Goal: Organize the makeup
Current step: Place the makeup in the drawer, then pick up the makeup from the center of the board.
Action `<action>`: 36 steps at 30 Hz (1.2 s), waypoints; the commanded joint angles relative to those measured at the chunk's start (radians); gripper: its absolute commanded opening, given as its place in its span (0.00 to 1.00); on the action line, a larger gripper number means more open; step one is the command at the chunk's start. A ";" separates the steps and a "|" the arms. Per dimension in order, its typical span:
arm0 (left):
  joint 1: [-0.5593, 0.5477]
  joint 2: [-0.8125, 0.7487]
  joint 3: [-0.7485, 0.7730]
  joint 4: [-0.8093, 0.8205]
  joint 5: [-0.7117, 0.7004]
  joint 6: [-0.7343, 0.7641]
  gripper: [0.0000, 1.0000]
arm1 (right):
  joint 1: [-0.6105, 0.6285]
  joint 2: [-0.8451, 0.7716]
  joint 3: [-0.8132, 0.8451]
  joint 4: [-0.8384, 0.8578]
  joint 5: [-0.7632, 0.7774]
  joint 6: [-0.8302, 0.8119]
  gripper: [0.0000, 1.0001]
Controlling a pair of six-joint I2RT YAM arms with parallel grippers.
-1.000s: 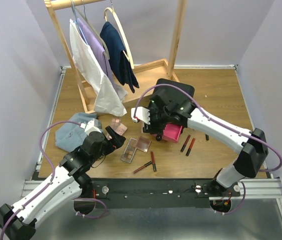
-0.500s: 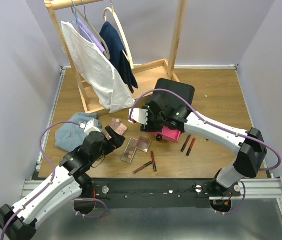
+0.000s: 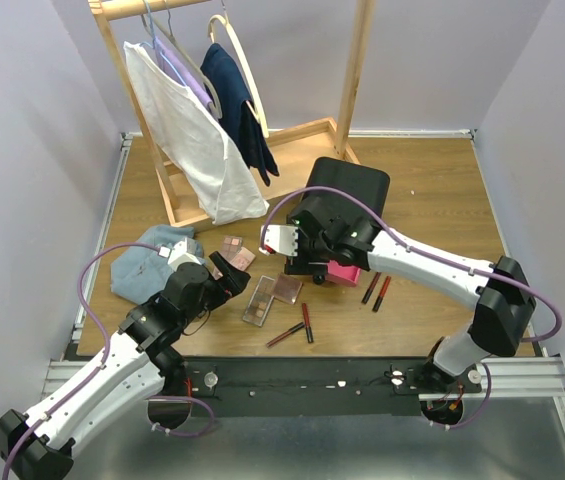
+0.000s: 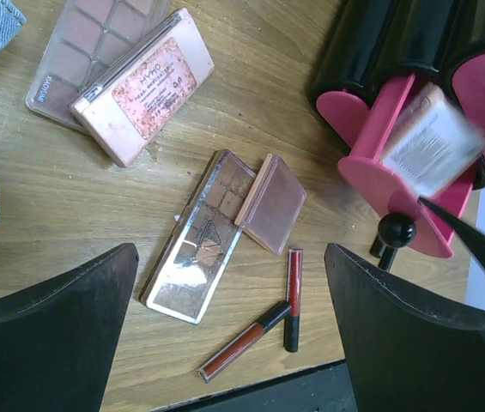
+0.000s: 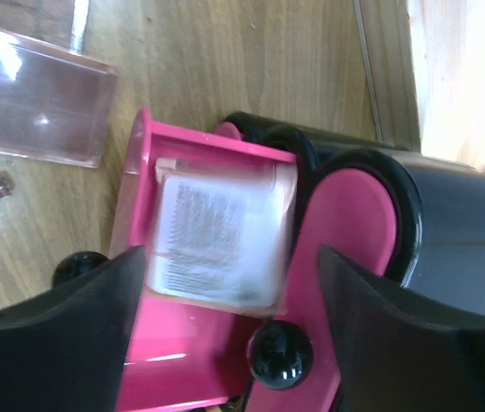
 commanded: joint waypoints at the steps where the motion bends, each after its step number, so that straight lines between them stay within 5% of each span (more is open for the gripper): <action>1: 0.007 -0.002 -0.006 -0.017 -0.006 0.008 0.99 | -0.003 -0.050 0.008 -0.001 0.007 0.005 0.93; 19: 0.014 0.144 0.104 -0.063 0.066 0.134 0.99 | -0.073 -0.095 0.325 -0.234 -0.375 0.111 0.99; 26: 0.015 0.234 0.145 -0.087 0.094 0.174 0.99 | -0.295 -0.176 0.375 -0.285 -0.587 0.149 0.99; 36: 0.015 0.331 0.195 -0.124 0.134 0.228 0.99 | -0.679 -0.311 0.231 -0.230 -0.815 0.305 0.99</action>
